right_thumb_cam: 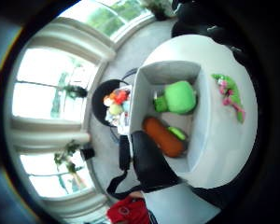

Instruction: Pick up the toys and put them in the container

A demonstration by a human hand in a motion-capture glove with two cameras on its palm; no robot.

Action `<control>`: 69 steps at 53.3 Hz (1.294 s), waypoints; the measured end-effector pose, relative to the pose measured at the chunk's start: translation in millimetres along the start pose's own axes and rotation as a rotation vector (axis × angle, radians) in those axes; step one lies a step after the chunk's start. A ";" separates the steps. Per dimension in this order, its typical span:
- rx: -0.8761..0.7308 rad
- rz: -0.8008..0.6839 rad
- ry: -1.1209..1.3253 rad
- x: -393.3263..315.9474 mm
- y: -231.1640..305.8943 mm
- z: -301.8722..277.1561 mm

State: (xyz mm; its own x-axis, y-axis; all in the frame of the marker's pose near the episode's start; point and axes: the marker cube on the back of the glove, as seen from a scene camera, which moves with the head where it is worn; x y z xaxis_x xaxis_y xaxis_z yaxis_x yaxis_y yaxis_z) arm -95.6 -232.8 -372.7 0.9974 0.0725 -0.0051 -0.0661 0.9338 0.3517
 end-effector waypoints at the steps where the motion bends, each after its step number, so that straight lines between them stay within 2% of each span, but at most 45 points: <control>1: 0.004 0.016 0.011 13.5 -4.6 3.6; 9: 0.016 0.132 0.073 89.7 -30.8 41.3; 20: -0.114 0.256 0.066 160.4 -56.3 117.0; 36: -0.288 0.295 0.216 207.3 -99.8 223.0; 43: -0.368 0.239 0.217 216.8 -109.4 262.9; 52: -0.523 0.211 0.061 226.4 -112.0 286.1; 59: -0.597 0.186 0.075 225.7 -111.1 284.7; 69: -0.588 0.174 0.051 214.0 -105.6 279.9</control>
State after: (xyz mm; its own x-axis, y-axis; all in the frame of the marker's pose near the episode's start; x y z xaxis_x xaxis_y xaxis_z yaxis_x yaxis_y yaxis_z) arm 133.3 -414.0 -148.9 0.9688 0.2440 -0.0443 -0.2476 0.9426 -0.2242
